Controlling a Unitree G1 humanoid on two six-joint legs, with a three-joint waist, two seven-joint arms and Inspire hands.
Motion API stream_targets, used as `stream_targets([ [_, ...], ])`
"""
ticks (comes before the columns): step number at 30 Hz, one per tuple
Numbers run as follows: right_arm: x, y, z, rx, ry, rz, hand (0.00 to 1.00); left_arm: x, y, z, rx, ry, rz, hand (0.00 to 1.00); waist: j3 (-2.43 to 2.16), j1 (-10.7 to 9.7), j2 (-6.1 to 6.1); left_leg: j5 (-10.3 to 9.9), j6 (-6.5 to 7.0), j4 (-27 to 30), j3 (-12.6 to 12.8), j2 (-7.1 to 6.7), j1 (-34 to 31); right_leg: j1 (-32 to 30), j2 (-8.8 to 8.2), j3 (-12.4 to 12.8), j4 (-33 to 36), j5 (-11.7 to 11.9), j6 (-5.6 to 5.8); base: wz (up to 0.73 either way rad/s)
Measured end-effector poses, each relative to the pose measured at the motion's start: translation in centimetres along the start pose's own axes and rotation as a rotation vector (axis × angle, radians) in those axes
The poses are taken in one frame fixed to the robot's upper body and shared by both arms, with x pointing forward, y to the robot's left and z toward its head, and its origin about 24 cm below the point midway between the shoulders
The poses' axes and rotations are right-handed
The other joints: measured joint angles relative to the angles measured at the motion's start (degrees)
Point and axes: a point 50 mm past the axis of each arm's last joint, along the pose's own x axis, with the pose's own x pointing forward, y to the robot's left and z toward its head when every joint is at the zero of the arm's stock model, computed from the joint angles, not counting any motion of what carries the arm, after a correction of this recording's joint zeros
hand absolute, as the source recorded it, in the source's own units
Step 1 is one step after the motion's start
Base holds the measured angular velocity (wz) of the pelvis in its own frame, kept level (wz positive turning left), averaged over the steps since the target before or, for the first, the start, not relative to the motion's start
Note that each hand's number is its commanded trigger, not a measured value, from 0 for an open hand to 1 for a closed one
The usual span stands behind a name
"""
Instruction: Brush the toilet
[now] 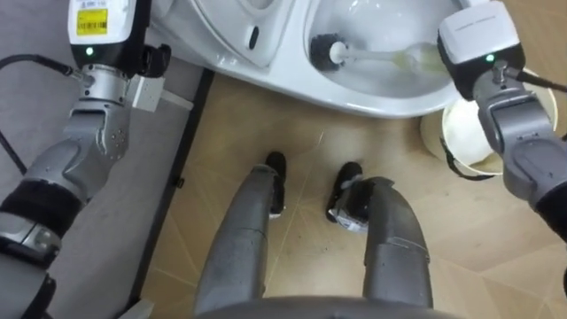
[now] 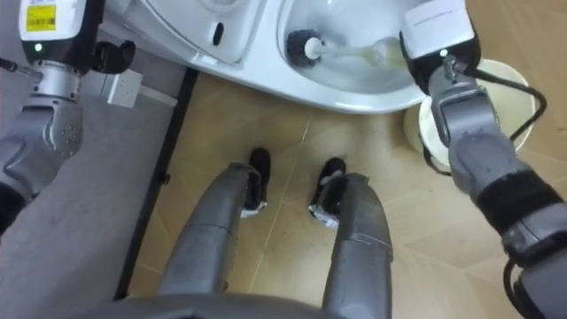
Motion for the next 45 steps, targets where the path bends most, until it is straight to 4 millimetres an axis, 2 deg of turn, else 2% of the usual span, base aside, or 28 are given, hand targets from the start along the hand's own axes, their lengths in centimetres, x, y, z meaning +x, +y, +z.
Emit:
stream_targets([
  [2, 0.2, 0.0, -0.3, 0.001, 0.008, 0.005, 1.0, 0.0, 0.0, 0.1, -0.019, -0.002, -0.004, 0.0, 0.0, 0.3, 0.01, -0.2, 0.09, 0.1, 0.1, -0.02, 0.1, 0.0, 0.0, 0.0, -0.1, -0.2, 0.39, -0.05],
  [5, 1.4, 0.4, -2.0, 0.038, 0.043, 0.063, 1.0, 0.6, 0.0, 0.6, -0.02, -0.026, -0.016, 0.0, 0.04, 1.5, -0.01, -0.3, 0.19, 0.1, 0.3, 0.02, 0.2, 0.0, -0.09, 0.1, 0.0, -0.2, 0.67, 0.0],
  [7, 2.2, 1.0, -4.0, 0.153, 0.105, 0.113, 1.0, 1.2, 0.2, 1.3, -0.02, -0.054, -0.019, 0.0, 0.15, 2.2, -0.18, -0.2, 0.41, 0.0, 0.6, -0.31, 0.1, -0.6, -0.72, 0.3, 0.7, -0.3, 0.56, 0.08],
  [8, 2.4, 1.2, -4.4, 0.196, 0.126, 0.123, 1.0, 1.3, 0.2, 1.4, -0.016, -0.06, -0.019, 0.0, 0.2, 2.3, -0.25, -0.2, 0.48, -0.1, 0.7, -0.49, 0.1, -0.7, -0.92, 0.3, 0.9, -0.3, 0.51, 0.14],
  [10, 2.7, 2.0, -5.4, 0.436, 0.222, 0.16, 1.0, 1.7, 0.4, 1.7, -0.013, -0.069, -0.005, 0.0, 0.71, 1.9, -1.03, 0.4, 0.95, -1.2, 1.2, -1.34, 0.0, -1.6, -1.89, 0.9, 1.7, -0.4, 0.41, 0.2],
  [13, 3.0, 2.2, -6.5, 0.729, 0.369, 0.142, 1.0, 2.5, 1.2, 2.2, -0.01, -0.084, 0.054, 0.0, 1.34, 1.5, -2.01, 1.0, 1.12, -1.6, 1.6, -2.16, -1.3, -3.5, -3.1, 1.0, 3.0, -0.8, 0.44, 0.19],
  [15, 3.0, 2.3, -7.1, 0.841, 0.428, 0.124, 1.0, 3.0, 1.8, 2.6, -0.006, -0.094, 0.099, 0.0, 1.85, 0.9, -2.81, 1.4, 1.25, -1.5, 1.5, -2.77, -2.4, -4.8, -3.76, 1.2, 4.1, -1.1, 0.51, 0.22],
  [16, 2.9, 2.3, -7.2, 0.898, 0.445, 0.116, 1.0, 3.2, 2.2, 2.7, -0.005, -0.096, 0.129, 0.0, 2.0, 0.3, -3.06, 1.4, 1.22, -1.2, 1.4, -2.88, -3.0, -5.3, -3.94, 1.2, 4.4, -1.2, 0.54, 0.22],
  [20, 2.9, 2.9, -6.4, 1.057, 0.482, 0.137, 1.0, 3.8, 2.1, 3.0, -0.003, -0.071, 0.145, 0.0, 2.03, -0.7, -3.09, 1.4, 1.25, -0.8, 1.8, -2.81, -3.3, -5.3, -4.32, 1.1, 4.6, -0.9, 0.95, 0.03],
  [22, 2.9, 3.3, -5.5, 1.18, 0.496, 0.154, 1.0, 3.9, 2.1, 2.9, 0.014, -0.047, 0.147, 0.0, 2.01, -2.1, -3.07, 1.4, 1.29, -0.8, 2.2, -2.87, -3.6, -5.4, -4.66, 1.1, 4.5, -0.8, 1.7, 0.05],
  [26, 2.8, 4.0, -3.8, 1.289, 0.505, 0.193, 1.0, 4.3, 1.7, 3.2, 0.013, -0.018, 0.107, 0.0, 1.95, -2.0, -2.86, 2.0, 2.3, -1.1, 3.0, -3.01, -2.5, -4.9, -4.77, 1.8, 4.3, 0.0, 2.1, -0.06],
  [31, 2.1, 5.6, -2.2, 1.41, 0.532, 0.248, 1.0, 4.3, 1.2, 3.5, 0.056, -0.019, 0.048, 0.0, 1.87, -1.5, -2.27, 2.2, 2.63, -1.0, 2.9, -3.66, -1.0, -3.6, -4.88, 2.4, 4.3, 0.0, 2.5, -0.05],
  [34, 1.5, 6.4, -1.8, 1.473, 0.55, 0.288, 1.0, 4.0, 0.6, 3.7, 0.042, -0.013, 0.003, 0.0, 1.84, -1.3, -0.92, 2.4, 3.07, -1.1, 2.9, -3.75, 0.6, -1.9, -4.85, 2.3, 4.0, -0.1, 3.01, -0.01],
  [38, 0.3, 8.1, -1.7, 1.486, 0.578, 0.335, 1.0, 2.8, -0.4, 2.9, 0.057, 0.006, -0.065, 0.0, 1.63, -1.6, -0.3, 2.2, 3.34, -3.0, 3.2, -3.91, 4.1, 1.5, -4.92, 2.3, 2.2, -0.3, 3.64, -0.03],
  [42, -0.3, 8.5, -3.4, 1.219, 0.542, 0.306, 1.0, 0.9, -1.4, 1.5, 0.045, 0.042, -0.126, 0.0, 1.58, -1.7, -0.34, 1.5, 3.67, -4.1, 4.3, -3.68, 8.4, 5.3, -4.88, 2.8, 1.0, -0.7, 3.91, -0.12],
  [44, -0.5, 8.4, -4.5, 1.047, 0.515, 0.286, 1.0, -0.4, -1.8, 0.6, 0.036, 0.08, -0.154, 0.0, 1.43, -1.6, -0.36, 1.0, 3.83, -4.7, 4.6, -3.56, 10.7, 7.3, -4.5, 3.2, 0.2, -0.6, 3.88, -0.16],
  [45, -0.7, 8.4, -5.0, 0.966, 0.502, 0.276, 1.0, -1.3, -2.1, -0.1, 0.026, 0.113, -0.175, 0.0, 1.19, -1.8, -0.59, 0.9, 3.88, -5.5, 4.6, -3.65, 12.4, 9.0, -4.42, 3.3, -0.4, -0.7, 3.99, 0.0],
])
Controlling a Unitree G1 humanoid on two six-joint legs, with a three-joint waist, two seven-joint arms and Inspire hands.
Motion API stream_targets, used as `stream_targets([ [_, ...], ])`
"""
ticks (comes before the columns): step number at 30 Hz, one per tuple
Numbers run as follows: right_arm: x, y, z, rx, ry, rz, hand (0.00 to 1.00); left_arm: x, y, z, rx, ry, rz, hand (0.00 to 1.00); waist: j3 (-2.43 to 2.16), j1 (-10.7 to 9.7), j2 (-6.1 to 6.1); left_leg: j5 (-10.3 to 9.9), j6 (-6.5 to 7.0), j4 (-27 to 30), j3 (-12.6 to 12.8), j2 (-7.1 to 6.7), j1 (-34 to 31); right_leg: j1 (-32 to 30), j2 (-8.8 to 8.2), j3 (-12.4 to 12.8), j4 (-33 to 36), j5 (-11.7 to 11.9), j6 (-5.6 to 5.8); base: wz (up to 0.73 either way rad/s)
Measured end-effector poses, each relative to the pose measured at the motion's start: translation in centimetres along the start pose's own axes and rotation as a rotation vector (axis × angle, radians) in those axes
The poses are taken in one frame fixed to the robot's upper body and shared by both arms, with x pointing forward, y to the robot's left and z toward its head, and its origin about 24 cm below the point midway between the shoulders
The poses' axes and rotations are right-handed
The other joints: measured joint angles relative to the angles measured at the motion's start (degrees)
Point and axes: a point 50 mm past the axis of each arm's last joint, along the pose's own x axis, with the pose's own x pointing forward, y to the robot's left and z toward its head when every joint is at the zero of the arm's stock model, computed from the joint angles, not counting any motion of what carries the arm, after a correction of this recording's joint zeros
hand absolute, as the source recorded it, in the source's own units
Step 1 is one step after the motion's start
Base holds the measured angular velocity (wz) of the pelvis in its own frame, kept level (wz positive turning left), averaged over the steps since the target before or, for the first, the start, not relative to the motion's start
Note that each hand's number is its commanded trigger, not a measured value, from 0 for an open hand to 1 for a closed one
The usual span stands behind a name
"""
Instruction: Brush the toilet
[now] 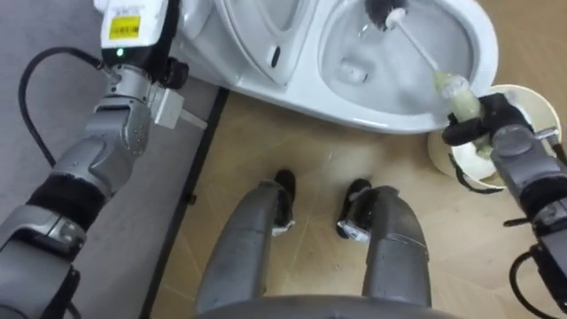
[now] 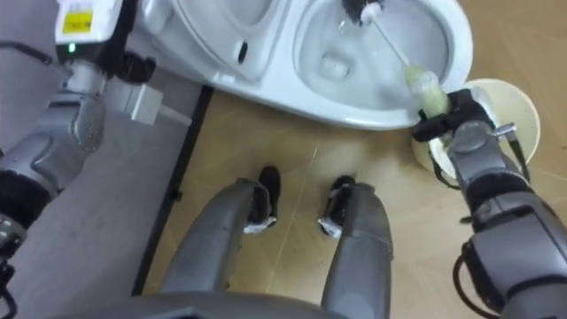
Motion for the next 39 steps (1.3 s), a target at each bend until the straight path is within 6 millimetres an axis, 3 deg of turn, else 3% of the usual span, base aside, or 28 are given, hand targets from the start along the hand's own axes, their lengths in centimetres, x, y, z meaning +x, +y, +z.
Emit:
stream_targets([
  [1, -0.1, -0.1, -0.5, -0.059, -0.007, -0.014, 1.0, -0.7, -0.3, -0.6, -0.012, 0.025, -0.019, 0.0, -0.58, 0.0, -0.39, -0.1, -0.05, -0.9, -0.3, 0.0, 1.5, 1.7, 0.06, -0.3, -1.0, -0.1, 0.19, 0.07],
  [2, -0.2, 0.0, -0.7, -0.082, -0.009, -0.018, 1.0, -1.1, -0.4, -0.9, -0.017, 0.036, -0.025, 0.0, -0.88, 0.1, -0.67, -0.1, -0.05, -1.5, -0.4, -0.01, 2.4, 2.6, 0.13, -0.5, -1.6, -0.1, 0.3, 0.12],
  [6, -1.9, 2.4, -4.1, -0.116, 0.006, 0.026, 1.0, -4.6, -1.7, -2.7, -0.047, 0.106, -0.093, 0.0, -2.98, 0.2, -2.71, -0.1, -0.13, -6.7, -1.5, 0.26, 10.7, 11.8, 1.32, -2.0, -7.5, -0.2, 1.31, 0.13],
  [11, -4.9, 4.0, -7.8, 0.062, 0.055, -0.049, 1.0, -10.3, -3.2, -4.3, -0.113, 0.204, -0.18, 0.0, -3.76, -0.2, -4.48, 0.0, -0.03, -14.6, -1.8, 0.87, 23.0, 24.6, 2.93, -2.7, -16.4, 0.4, 2.97, 0.0],
  [13, -6.8, 5.6, -9.5, 0.162, 0.096, -0.059, 1.0, -12.8, -3.8, -4.4, -0.165, 0.268, -0.188, 0.0, -4.11, -1.2, -5.59, -0.1, -0.12, -18.1, -2.2, 1.05, 28.4, 30.9, 4.25, -3.4, -21.5, 1.1, 3.59, 0.03],
  [17, -9.9, 8.7, -11.9, 0.301, 0.201, -0.022, 1.0, -17.0, -5.5, -4.7, -0.228, 0.395, -0.234, 0.0, -4.17, -1.3, -7.02, -0.2, -0.08, -22.8, -2.3, 0.86, 36.1, 38.9, 5.21, -4.0, -26.5, 1.4, 4.44, 0.03],
  [22, -13.0, 11.6, -13.7, 0.407, 0.305, -0.004, 1.0, -20.6, -6.3, -5.2, -0.264, 0.485, -0.2, 0.0, -4.01, -1.4, -7.11, -0.2, 0.01, -26.7, -2.1, 0.83, 42.0, 45.4, 6.26, -4.1, -32.1, 1.9, 5.36, 0.03],
  [30, -13.6, 12.3, -14.4, 0.555, 0.39, -0.067, 1.0, -24.3, -9.2, -5.5, -0.301, 0.648, -0.238, 0.0, -4.11, -2.0, -6.68, -0.3, -0.01, -30.0, -1.3, 0.87, 48.3, 50.8, 7.09, -2.5, -35.9, 2.0, 5.54, -0.06],
  [34, -14.6, 13.9, -15.5, 0.632, 0.528, -0.063, 1.0, -26.5, -11.2, -6.3, -0.295, 0.826, -0.334, 0.0, -4.14, -2.1, -6.68, -0.4, -0.23, -29.9, 0.1, 1.25, 49.5, 51.6, 7.57, -1.0, -36.3, 2.0, 5.5, -0.14],
  [39, -16.5, 16.0, -16.9, 0.593, 0.657, 0.009, 1.0, -28.6, -12.3, -7.5, -0.336, 1.023, -0.425, 0.0, -4.11, -3.8, -6.52, -0.8, -0.85, -29.8, 1.5, 1.81, 50.2, 51.5, 8.17, 1.8, -36.2, 2.1, 5.26, -0.21],
])
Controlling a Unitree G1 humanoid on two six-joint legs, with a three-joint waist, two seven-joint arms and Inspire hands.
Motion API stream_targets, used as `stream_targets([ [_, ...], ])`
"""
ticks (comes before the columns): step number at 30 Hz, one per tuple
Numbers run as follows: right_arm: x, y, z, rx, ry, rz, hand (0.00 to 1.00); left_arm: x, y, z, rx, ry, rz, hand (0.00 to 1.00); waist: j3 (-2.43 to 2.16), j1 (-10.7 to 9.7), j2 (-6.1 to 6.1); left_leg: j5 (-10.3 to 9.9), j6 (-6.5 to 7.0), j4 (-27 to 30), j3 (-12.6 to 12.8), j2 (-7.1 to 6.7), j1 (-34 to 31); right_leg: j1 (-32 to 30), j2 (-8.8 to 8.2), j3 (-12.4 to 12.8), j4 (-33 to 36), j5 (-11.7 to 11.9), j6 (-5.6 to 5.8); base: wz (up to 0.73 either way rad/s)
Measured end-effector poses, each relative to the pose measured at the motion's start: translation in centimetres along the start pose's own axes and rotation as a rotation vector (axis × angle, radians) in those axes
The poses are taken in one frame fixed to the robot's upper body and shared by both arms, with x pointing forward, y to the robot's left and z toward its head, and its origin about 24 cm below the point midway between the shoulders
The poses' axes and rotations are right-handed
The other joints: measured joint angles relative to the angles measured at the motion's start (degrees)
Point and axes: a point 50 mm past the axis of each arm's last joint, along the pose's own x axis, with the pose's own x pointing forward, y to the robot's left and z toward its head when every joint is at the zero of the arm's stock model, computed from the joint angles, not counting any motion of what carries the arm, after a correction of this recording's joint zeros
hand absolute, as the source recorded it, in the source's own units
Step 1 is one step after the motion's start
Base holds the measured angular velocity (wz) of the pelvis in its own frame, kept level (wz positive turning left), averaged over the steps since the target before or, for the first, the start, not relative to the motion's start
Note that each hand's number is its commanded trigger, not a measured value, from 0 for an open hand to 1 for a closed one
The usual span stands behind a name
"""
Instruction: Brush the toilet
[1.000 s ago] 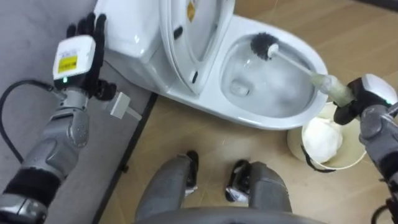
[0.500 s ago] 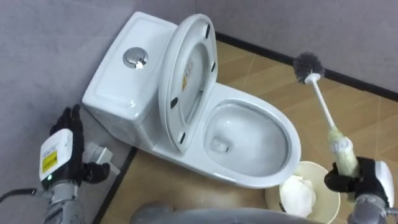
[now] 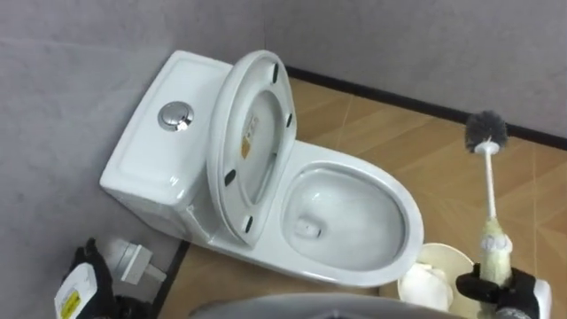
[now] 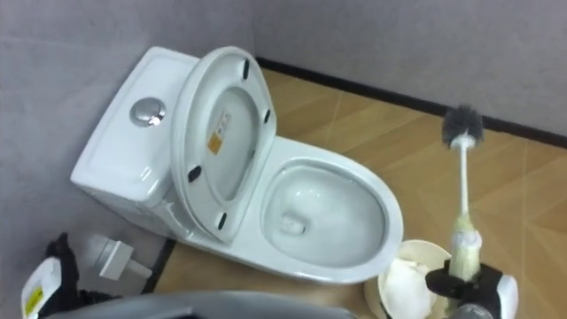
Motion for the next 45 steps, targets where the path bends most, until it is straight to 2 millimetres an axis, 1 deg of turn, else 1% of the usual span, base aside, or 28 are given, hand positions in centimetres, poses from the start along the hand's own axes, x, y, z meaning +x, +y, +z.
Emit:
stream_targets([
  [1, 0.0, 0.0, -0.4, -0.014, 0.021, 0.001, 1.0, 0.1, -0.2, -0.1, -0.01, 0.02, -0.013, 0.0, 0.06, -0.6, 0.2, 0.0, 0.0, 0.0, 0.4, 0.01, 0.2, -0.1, 0.02, 0.7, 0.0, 0.1, -0.12, -0.15],
  [2, 0.0, 0.0, -0.6, -0.021, 0.027, 0.002, 1.0, 0.1, -0.4, 0.0, -0.011, 0.026, -0.026, 0.0, 0.06, -0.8, 0.46, 0.0, 0.0, -0.1, 0.9, 0.05, 0.3, -0.1, 0.05, 1.3, 0.1, 0.1, -0.19, -0.33],
  [4, -0.2, 0.1, -1.7, -0.068, 0.074, 0.011, 1.0, 0.4, -1.1, 0.3, -0.024, 0.058, -0.085, 0.0, 0.16, -0.8, 1.21, -0.3, 0.03, -0.2, 3.3, 0.49, 1.5, 0.0, 0.46, 3.7, 0.3, 0.4, -0.39, -0.45],
  [5, -0.1, 0.3, -1.7, -0.074, 0.078, 0.014, 1.0, 0.5, -1.2, 0.5, -0.025, 0.057, -0.097, 0.0, 0.14, -0.8, 1.49, -0.6, -0.06, -0.2, 3.5, 0.73, 1.7, 0.0, 0.72, 4.1, 0.3, 0.4, -0.43, -0.36],
  [6, -0.3, 0.3, -2.2, -0.088, 0.094, 0.017, 1.0, 0.8, -1.3, 1.2, -0.028, 0.048, -0.114, 0.0, 0.2, -1.0, 2.15, -1.7, -0.16, -0.2, 3.9, 1.29, 1.8, -0.2, 1.28, 5.2, 0.1, 0.4, -0.47, -0.27],
  [7, -0.4, 0.3, -2.6, -0.101, 0.11, 0.021, 1.0, 1.1, -1.4, 1.7, -0.033, 0.039, -0.125, 0.0, 0.27, -1.2, 2.47, -2.0, -0.24, -0.4, 4.5, 1.53, 1.9, -0.4, 1.79, 5.9, 0.2, 0.4, -0.51, -0.26],
  [8, -0.4, 0.4, -2.7, -0.107, 0.115, 0.023, 1.0, 1.2, -1.4, 1.9, -0.035, 0.035, -0.13, 0.0, 0.27, -1.4, 2.53, -2.0, -0.23, -0.7, 4.8, 1.58, 2.0, -0.6, 1.9, 6.4, 0.3, 0.5, -0.49, -0.32],
  [10, -0.5, 0.4, -2.7, -0.138, 0.113, 0.027, 1.0, 1.3, -1.5, 2.3, -0.041, 0.026, -0.14, 0.0, 0.27, -2.4, 2.65, -2.0, -0.14, -0.9, 6.0, 1.75, 2.2, -1.2, 2.21, 7.8, 0.3, 1.0, -0.44, -0.37],
  [12, -0.6, 0.6, -2.8, -0.149, 0.116, 0.03, 1.0, 1.4, -1.5, 2.6, -0.044, 0.019, -0.149, 0.0, 0.3, -3.5, 2.55, -2.1, -0.07, -0.8, 6.2, 1.73, 2.1, -1.5, 2.26, 8.2, 0.3, 1.1, -0.39, -0.16],
  [13, -0.6, 0.8, -2.9, -0.156, 0.116, 0.034, 0.92, 1.5, -1.5, 2.8, -0.045, 0.014, -0.153, 0.0, 0.26, -4.0, 2.42, -2.1, -0.04, -0.8, 6.4, 1.71, 2.0, -1.7, 2.25, 8.3, 0.4, 1.2, -0.34, -0.07],
  [14, -0.7, 0.8, -2.9, -0.16, 0.117, 0.034, 0.0, 1.6, -1.5, 3.0, -0.045, 0.01, -0.155, 0.0, 0.26, -4.0, 2.42, -2.1, -0.04, -0.8, 6.6, 1.72, 1.9, -1.9, 2.26, 8.4, 0.4, 1.2, -0.34, -0.11],
  [16, -0.8, 1.0, -3.0, -0.169, 0.119, 0.026, 0.0, 1.6, -1.6, 3.2, -0.045, 0.013, -0.165, 0.0, 0.13, -4.2, 2.69, -2.1, -0.03, -0.7, 6.7, 1.71, 1.6, -2.7, 2.2, 8.5, 1.0, 1.5, -0.39, -0.1],
  [18, -0.9, 1.1, -3.2, -0.176, 0.133, 0.028, 0.0, 1.6, -1.7, 3.2, -0.042, 0.015, -0.177, 0.0, 0.07, -4.2, 2.67, -2.1, -0.02, -0.6, 6.8, 1.68, 1.5, -2.8, 2.15, 8.5, 1.0, 1.5, -0.39, -0.03],
  [19, -1.0, 1.1, -3.6, -0.184, 0.149, 0.029, 0.0, 1.6, -1.7, 3.2, -0.038, 0.019, -0.182, 0.0, 0.06, -4.2, 2.88, -2.1, -0.02, -0.6, 7.1, 1.69, 1.5, -2.8, 2.14, 8.5, 1.0, 1.5, -0.39, -0.04],
  [23, -1.0, 1.4, -3.7, -0.195, 0.174, 0.04, 0.0, 1.5, -2.0, 3.1, -0.029, 0.026, -0.212, 0.0, 0.11, -4.3, 3.62, -2.1, -0.03, -0.6, 7.1, 1.72, 1.8, -2.6, 2.12, 8.5, 0.9, 1.4, -0.43, -0.01],
  [30, -1.5, 1.8, -5.0, -0.208, 0.257, 0.096, 0.0, 1.1, -2.4, 2.4, -0.02, 0.061, -0.247, 0.0, 0.1, -4.6, 3.25, -2.1, -0.03, -0.6, 7.1, 1.74, 1.9, -2.5, 2.09, 8.5, 0.9, 1.3, -0.46, 0.0],
  [36, -1.7, 2.0, -5.5, -0.228, 0.303, 0.138, 0.0, 0.6, -2.9, 1.1, 0.008, 0.132, -0.294, 0.0, 0.11, -4.6, 2.91, -2.1, -0.03, -0.7, 7.3, 1.76, 2.3, -2.5, 2.18, 9.1, 1.0, 1.1, -0.45, -0.03],
  [42, -1.7, 2.0, -5.6, -0.236, 0.321, 0.148, 0.0, 0.5, -3.0, 0.6, 0.021, 0.17, -0.32, 0.0, 0.11, -4.9, 2.85, -2.1, -0.03, -0.8, 7.3, 1.81, 2.2, -2.5, 2.22, 9.0, 1.0, 1.1, -0.45, 0.0],
  [45, -1.6, 2.2, -5.3, -0.233, 0.322, 0.162, 0.0, 0.5, -3.1, 0.6, 0.021, 0.171, -0.325, 0.0, 0.1, -5.2, 2.84, -2.1, -0.03, -0.7, 7.3, 1.83, 2.1, -2.7, 2.21, 9.0, 1.1, 1.1, -0.45, 0.0],
])
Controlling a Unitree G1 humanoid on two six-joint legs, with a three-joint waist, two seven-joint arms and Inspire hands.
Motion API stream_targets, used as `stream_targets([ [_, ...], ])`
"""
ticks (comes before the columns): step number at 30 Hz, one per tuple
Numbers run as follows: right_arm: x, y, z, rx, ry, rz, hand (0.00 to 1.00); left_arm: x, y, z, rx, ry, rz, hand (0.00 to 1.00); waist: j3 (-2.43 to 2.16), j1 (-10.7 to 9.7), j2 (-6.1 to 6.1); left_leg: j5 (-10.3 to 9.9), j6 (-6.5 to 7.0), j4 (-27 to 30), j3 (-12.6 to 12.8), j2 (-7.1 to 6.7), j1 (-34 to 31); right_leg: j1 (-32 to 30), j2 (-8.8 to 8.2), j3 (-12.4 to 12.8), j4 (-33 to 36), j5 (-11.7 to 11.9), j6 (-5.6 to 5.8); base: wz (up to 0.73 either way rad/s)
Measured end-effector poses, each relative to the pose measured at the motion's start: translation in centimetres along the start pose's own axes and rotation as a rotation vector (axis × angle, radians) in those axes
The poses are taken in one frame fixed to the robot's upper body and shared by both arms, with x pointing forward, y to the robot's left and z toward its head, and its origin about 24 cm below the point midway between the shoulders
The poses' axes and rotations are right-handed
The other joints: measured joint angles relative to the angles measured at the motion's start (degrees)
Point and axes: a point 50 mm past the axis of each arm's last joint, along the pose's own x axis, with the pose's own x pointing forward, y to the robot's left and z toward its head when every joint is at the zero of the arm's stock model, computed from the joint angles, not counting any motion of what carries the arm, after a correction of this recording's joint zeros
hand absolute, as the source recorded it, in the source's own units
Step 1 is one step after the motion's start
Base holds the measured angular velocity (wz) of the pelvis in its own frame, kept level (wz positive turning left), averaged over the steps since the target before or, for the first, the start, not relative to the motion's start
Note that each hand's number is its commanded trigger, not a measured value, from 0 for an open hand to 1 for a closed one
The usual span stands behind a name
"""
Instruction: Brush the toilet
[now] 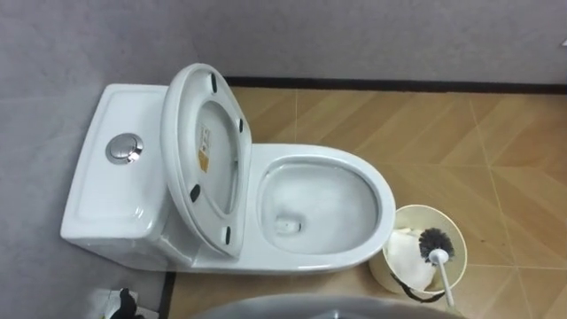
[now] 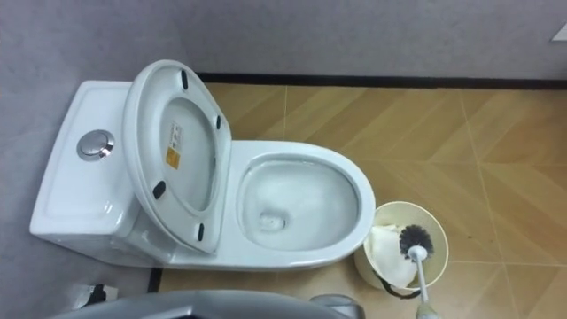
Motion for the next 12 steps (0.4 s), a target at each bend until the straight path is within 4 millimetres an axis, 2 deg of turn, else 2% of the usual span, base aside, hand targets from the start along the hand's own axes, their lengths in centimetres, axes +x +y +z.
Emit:
stream_targets([
  [6, 0.01, 0.17, 0.27, -0.031, -0.005, 0.029, 0.0, 0.06, 0.08, 0.21, 0.001, 0.001, 0.003, 0.0, -0.05, 0.1, -0.1, 0.0, 0.0, 0.0, 0.2, -0.03, -0.3, -0.6, 0.05, 0.7, 0.1, 0.0, -0.02, -0.03],
  [12, -0.15, 1.03, 0.21, -0.095, -0.003, 0.136, 0.0, 0.03, -0.17, 0.26, 0.009, 0.001, -0.023, 0.0, -0.03, 0.2, -0.32, 0.0, 0.0, 0.1, 0.1, -0.07, -0.2, -0.5, 0.04, 0.7, 0.1, 0.0, -0.02, -0.01],
])
